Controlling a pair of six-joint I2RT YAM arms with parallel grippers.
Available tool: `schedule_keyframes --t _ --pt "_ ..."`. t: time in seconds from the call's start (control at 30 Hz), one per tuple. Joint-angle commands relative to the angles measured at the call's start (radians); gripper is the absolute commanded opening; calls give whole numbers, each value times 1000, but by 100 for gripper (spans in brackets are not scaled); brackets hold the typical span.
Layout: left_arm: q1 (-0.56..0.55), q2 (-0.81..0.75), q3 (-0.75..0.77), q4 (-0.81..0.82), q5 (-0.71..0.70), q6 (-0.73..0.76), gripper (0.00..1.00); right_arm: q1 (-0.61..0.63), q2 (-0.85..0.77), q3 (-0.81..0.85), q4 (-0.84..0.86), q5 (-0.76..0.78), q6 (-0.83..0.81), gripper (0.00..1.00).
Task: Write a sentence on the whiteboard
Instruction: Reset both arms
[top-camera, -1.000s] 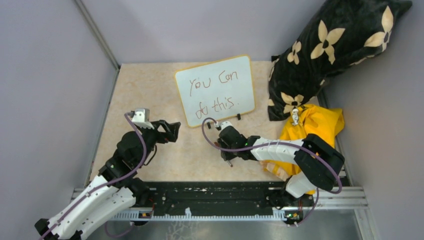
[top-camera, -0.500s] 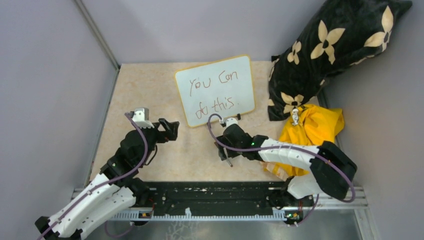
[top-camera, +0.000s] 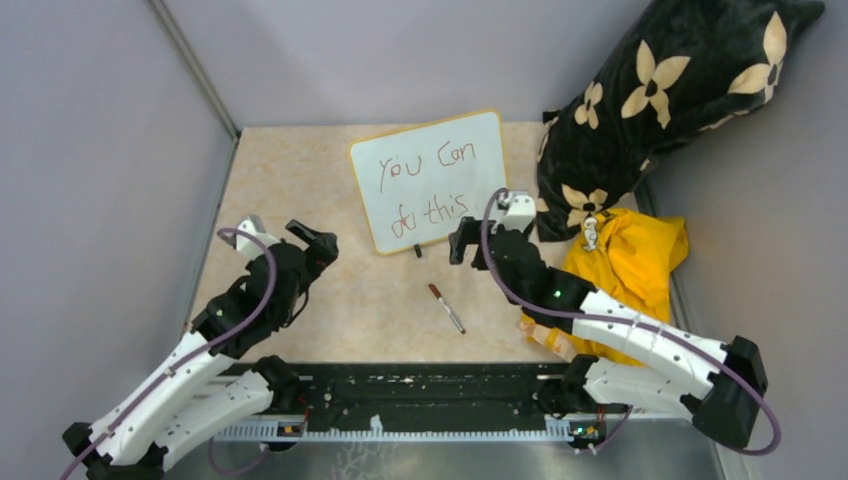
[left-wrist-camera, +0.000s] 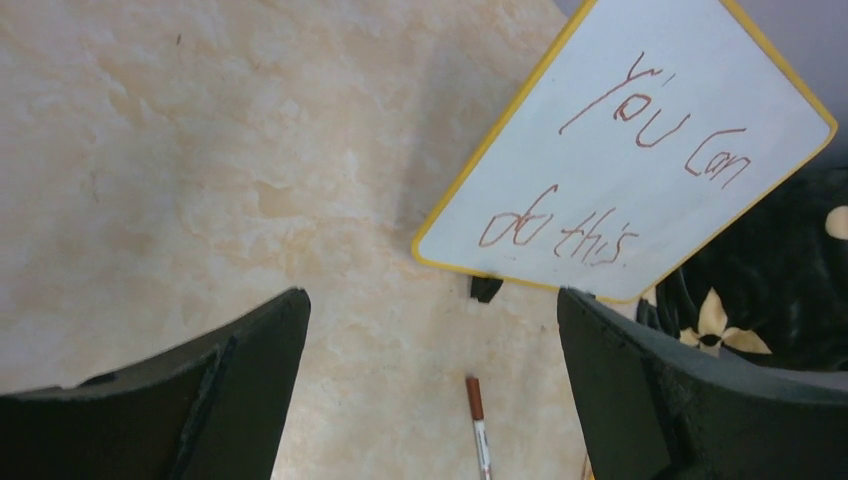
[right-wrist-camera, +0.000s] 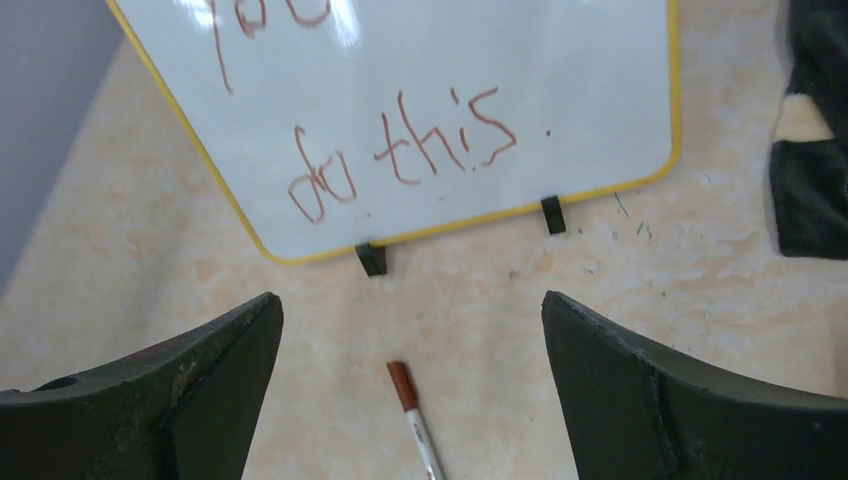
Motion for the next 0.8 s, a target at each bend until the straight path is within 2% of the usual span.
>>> schedule_keyframes --t 0.0,0.07,0.13,0.23,0.3,0.4,0.5,0.63,0.77 --pt "0 41 106 -151 -45 -61 99 -7 -135 -72 277 190 105 99" --pt "0 79 154 -187 -62 5 99 -6 -182 -104 359 217 82 99" --pt "0 109 195 -194 -64 97 98 -9 -201 -64 365 214 11 99" --pt "0 140 246 -175 -52 239 99 -9 -187 71 256 182 -123 99" --pt "0 147 260 -101 -12 375 99 -9 -166 181 154 166 -197 99" --pt "-1 147 279 -8 42 529 99 -9 -176 257 130 233 -275 99" --pt "0 160 332 27 72 608 99 -9 -249 247 188 174 -431 99" --pt "0 181 389 127 160 749 99 -9 -299 241 168 227 -456 99" --pt "0 222 435 221 165 796 99 -9 -406 37 325 239 -579 99"
